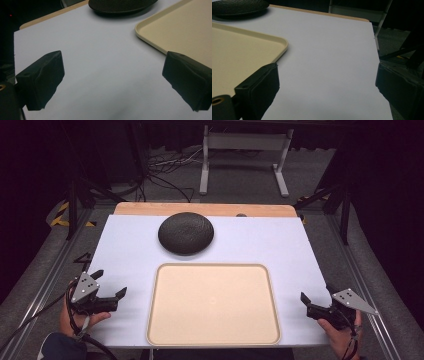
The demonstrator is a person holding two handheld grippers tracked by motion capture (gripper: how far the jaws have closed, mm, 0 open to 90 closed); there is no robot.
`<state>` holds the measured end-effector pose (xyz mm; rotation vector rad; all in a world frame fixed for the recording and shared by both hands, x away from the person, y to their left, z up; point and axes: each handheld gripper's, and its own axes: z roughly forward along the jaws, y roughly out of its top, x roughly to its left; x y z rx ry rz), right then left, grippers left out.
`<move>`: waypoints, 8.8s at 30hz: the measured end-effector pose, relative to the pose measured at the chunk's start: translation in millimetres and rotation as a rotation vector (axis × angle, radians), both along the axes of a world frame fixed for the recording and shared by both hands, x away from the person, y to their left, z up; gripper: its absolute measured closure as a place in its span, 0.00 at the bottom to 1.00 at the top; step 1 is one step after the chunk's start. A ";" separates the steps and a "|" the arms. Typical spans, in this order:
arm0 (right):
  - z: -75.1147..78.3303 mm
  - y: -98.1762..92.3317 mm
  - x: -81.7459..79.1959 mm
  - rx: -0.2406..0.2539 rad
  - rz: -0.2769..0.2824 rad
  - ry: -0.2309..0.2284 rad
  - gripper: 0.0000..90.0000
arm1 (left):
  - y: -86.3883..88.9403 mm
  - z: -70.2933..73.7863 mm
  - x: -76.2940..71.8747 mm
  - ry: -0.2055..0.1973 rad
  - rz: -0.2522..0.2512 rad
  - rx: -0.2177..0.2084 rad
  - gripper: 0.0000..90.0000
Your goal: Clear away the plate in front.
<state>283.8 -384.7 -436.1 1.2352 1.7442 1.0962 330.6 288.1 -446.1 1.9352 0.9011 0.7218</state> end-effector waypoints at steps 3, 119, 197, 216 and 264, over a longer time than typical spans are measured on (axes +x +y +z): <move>-0.3 0.1 -0.7 -0.002 0.000 0.003 0.06 | 0.1 0.6 -1.0 -0.001 -0.013 0.005 0.05; -0.2 2.5 -0.3 -0.032 -0.009 0.008 0.07 | -188.1 43.4 93.0 -0.489 -0.215 1.086 0.96; 1.4 4.3 -2.4 -0.038 -0.015 0.011 0.07 | -219.3 -13.2 -83.7 -0.572 -0.668 1.011 0.95; 1.1 4.2 -2.4 -0.037 -0.011 0.011 0.07 | -212.2 -19.2 -77.2 -0.441 -0.708 0.932 0.87; -1.4 6.5 -0.3 -0.043 0.000 0.024 0.07 | -181.6 22.9 -51.5 -0.322 -0.533 0.461 0.20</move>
